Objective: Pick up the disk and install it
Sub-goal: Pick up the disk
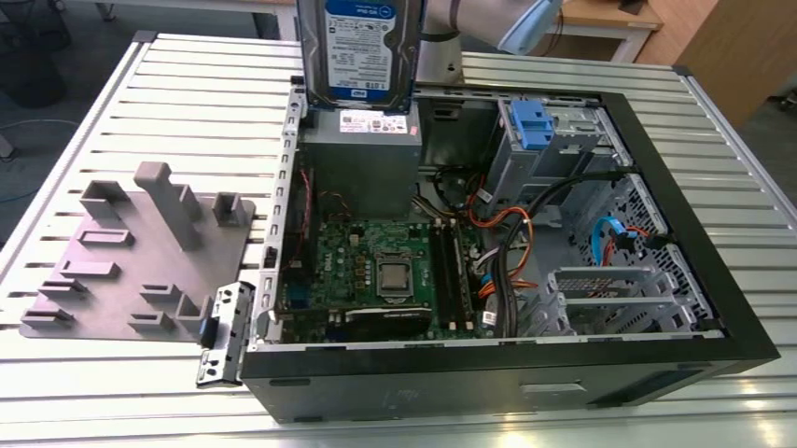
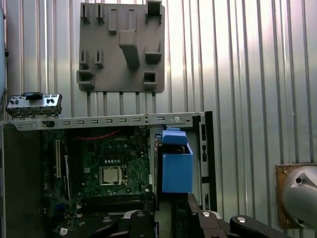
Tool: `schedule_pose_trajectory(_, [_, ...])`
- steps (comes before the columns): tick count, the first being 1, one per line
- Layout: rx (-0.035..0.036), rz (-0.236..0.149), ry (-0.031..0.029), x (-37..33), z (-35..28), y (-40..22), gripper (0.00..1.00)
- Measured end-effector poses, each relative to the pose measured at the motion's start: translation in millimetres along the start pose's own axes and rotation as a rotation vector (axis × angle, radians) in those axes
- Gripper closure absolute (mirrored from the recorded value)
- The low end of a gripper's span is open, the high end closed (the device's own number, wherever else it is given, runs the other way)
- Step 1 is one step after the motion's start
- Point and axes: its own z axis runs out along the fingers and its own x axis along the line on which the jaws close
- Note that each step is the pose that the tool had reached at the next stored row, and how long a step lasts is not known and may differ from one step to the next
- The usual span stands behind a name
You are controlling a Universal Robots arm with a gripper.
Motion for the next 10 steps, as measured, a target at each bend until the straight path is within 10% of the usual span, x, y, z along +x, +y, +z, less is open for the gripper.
schedule_pose_trajectory(10, [-0.0001,0.0,0.0001,-1.3,-0.8,-24.0,0.65])
